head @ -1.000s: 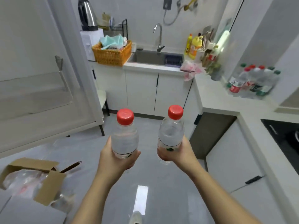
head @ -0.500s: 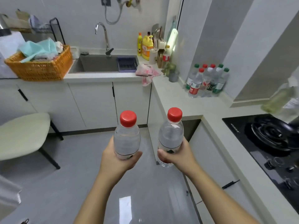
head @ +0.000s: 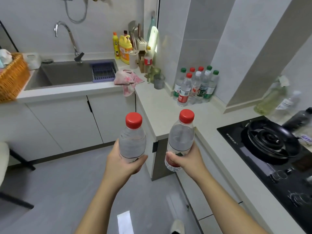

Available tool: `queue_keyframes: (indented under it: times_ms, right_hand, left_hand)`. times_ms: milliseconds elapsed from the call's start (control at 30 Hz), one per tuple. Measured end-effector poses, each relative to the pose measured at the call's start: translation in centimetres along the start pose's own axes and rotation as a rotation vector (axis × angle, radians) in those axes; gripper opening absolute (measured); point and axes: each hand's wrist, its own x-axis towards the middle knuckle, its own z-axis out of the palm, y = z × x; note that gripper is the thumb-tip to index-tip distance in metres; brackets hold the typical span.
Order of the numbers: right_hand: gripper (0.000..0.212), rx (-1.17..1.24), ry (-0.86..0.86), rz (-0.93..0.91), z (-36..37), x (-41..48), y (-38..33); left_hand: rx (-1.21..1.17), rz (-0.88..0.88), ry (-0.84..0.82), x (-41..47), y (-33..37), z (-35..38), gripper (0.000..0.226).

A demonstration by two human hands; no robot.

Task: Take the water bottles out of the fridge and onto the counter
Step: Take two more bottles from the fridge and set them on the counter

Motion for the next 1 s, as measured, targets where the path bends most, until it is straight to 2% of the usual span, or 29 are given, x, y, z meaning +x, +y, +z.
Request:
queue_keyframes:
  times_ms: [233,533,767,1000]
  right_hand:
    - [0.060,0.013,-0.022,-0.012,-4.4,8.5,2.6]
    - [0.059,-0.031,-0.024,0.067,-13.3,20.7,6.9]
    - [0.058,-0.103,-0.021,0.148,-18.4,26.7,10.3]
    - [0.058,-0.194,0.064,0.229,-20.4,30.6,12.6]
  left_hand:
    - [0.064,-0.033,-0.006,6.6,-1.4,6.3,0.041]
    - [0.191,-0.178,-0.067,16.8,-4.7,17.2,0.058]
    - [0.299,-0.175,-0.192,23.0,-7.8,24.4,0.052]
    - [0.264,-0.242,-0.123,27.6,-10.5,28.4,0.047]
